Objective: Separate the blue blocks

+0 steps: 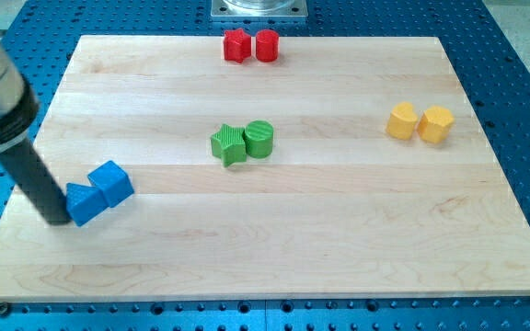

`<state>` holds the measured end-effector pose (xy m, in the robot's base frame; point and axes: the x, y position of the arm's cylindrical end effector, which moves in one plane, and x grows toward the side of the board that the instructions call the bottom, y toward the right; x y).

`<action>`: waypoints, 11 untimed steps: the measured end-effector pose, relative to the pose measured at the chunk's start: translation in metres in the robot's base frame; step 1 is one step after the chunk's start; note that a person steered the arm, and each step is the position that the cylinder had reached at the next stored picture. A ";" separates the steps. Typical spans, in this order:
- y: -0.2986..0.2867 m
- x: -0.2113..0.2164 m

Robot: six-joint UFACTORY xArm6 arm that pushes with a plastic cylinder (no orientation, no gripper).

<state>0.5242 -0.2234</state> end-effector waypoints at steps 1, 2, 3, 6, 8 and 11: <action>0.009 -0.002; 0.009 -0.007; 0.010 -0.005; 0.012 -0.012; 0.021 -0.011; 0.011 0.017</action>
<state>0.5409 -0.2121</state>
